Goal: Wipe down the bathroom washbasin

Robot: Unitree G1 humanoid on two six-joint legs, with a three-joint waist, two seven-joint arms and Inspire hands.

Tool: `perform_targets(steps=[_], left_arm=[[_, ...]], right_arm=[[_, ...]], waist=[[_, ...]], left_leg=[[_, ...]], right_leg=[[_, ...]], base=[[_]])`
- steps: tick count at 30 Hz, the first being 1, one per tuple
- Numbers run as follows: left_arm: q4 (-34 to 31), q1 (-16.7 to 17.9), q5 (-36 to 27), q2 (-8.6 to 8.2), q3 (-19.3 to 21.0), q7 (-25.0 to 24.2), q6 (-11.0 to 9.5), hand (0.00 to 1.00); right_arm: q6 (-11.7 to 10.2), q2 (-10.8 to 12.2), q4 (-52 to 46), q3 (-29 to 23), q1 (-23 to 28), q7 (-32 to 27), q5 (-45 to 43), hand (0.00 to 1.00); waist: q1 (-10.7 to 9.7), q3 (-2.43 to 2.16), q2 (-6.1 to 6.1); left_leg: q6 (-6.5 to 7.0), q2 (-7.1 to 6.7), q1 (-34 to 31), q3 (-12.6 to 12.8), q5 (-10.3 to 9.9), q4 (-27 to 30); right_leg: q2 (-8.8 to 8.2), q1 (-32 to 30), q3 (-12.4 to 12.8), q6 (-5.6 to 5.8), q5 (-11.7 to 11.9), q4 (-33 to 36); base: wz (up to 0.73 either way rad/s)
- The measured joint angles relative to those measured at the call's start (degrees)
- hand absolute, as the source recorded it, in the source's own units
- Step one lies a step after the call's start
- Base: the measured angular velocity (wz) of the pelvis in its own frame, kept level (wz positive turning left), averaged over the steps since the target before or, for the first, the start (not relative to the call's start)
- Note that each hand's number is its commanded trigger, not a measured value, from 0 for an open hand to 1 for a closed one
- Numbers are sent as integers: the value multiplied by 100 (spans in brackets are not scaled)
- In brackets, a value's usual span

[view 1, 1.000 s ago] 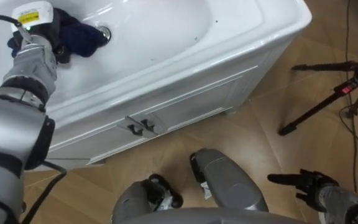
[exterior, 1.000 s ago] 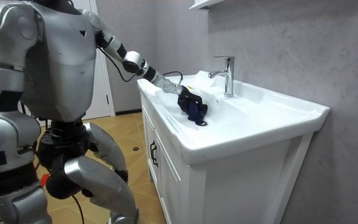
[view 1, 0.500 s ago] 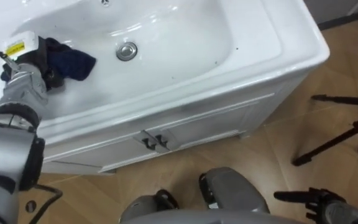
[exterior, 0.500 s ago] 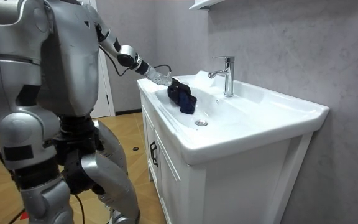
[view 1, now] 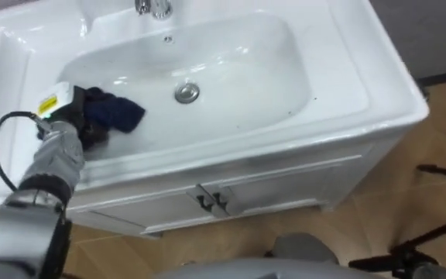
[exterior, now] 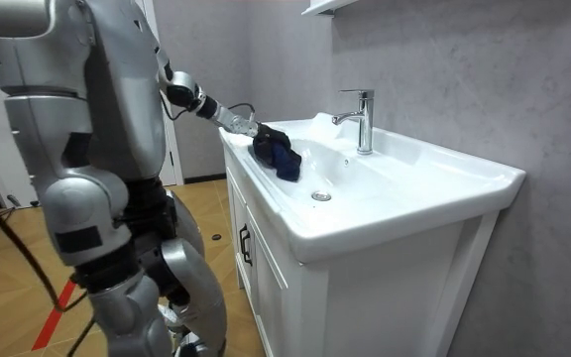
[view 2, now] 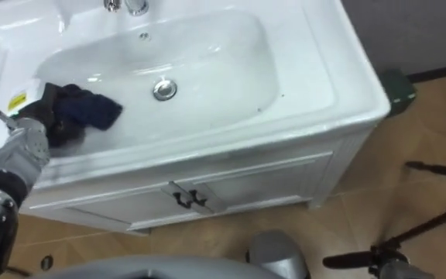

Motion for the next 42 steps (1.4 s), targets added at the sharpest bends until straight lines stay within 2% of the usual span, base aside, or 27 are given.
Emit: perform_targets(steps=[3,4,7,9,14,15,18,20,25,30,37,40,42], left_arm=[[-369,248,-83,-175,-16,38,-105,100],[-478,274,-71,-245,-16,44,-110,100],[-833,411,-67,-303,-16,-16,-125,100],[-1051,483,-69,-344,-25,-75,-128,100],[-2043,1017,-53,-418,-27,-84,-30,100],[-2345,1134,-45,-418,-27,-84,-7,100],[-2952,1346,-45,-416,-21,-45,-8,100],[-3246,1480,-13,-416,-19,-34,-12,100],[-3746,1540,-18,-413,-11,159,-52,100],[-3857,1547,-12,-413,-14,447,-143,100],[-4010,1548,53,-408,108,642,-158,100],[-4203,1558,98,-409,202,782,-169,100],[-4290,1564,108,-407,212,958,-192,100]], right_arm=[[-132,44,-29,22,-9,-1,80,0],[-202,79,-39,22,-9,1,104,0],[-322,189,-181,22,67,19,111,0],[-322,250,-188,21,82,32,186,0],[-379,297,-220,128,78,36,496,0],[-429,328,-216,140,100,40,512,0],[-444,432,-204,136,151,90,512,0],[-491,458,-202,121,190,101,497,0],[-570,462,-212,129,378,163,510,0],[-581,471,-193,138,435,242,507,0],[-574,489,-75,131,543,258,375,0],[-551,489,97,131,507,175,200,0],[-541,492,244,134,526,123,47,0]], waist=[[103,16,-25],[108,20,-35],[203,24,-41],[224,27,-38],[264,49,-61],[261,64,-70],[291,138,-183],[304,150,-214],[453,134,-229],[501,127,-229],[570,124,-232],[598,76,-200],[597,67,-190]], left_leg=[[-27,-59,169,-108,19,-224],[-45,-101,214,-214,56,-306],[-48,-109,221,-314,67,-306],[-48,-122,224,-415,67,-310],[-47,-189,323,-461,67,-419],[-48,-210,347,-557,67,-462],[-49,-240,407,-623,66,-513],[-49,-267,403,-714,66,-519],[-41,-304,481,-774,55,-620],[-44,-314,687,-776,56,-848],[-56,-319,896,-757,48,-910],[-60,-344,950,-759,44,-908],[-58,-358,1021,-759,45,-912]], right_leg=[[-17,176,-124,-6,-9,-116],[-34,255,-199,-5,-11,-189],[-37,395,-328,-4,-9,-346],[-37,513,-426,2,4,-482],[-79,722,-568,28,-5,-669],[-83,796,-644,29,-5,-747],[-84,981,-801,40,-6,-927],[-82,1050,-844,52,-2,-1020],[-88,1187,-896,77,14,-1118],[-84,1296,-905,79,15,-1127],[-83,1460,-859,114,26,-1190],[-87,1508,-798,140,19,-1286],[-95,1571,-786,151,26,-1292]], base=[[27],[34],[26],[30],[19],[30],[29],[19],[6],[-2],[-3],[-5],[-3]])
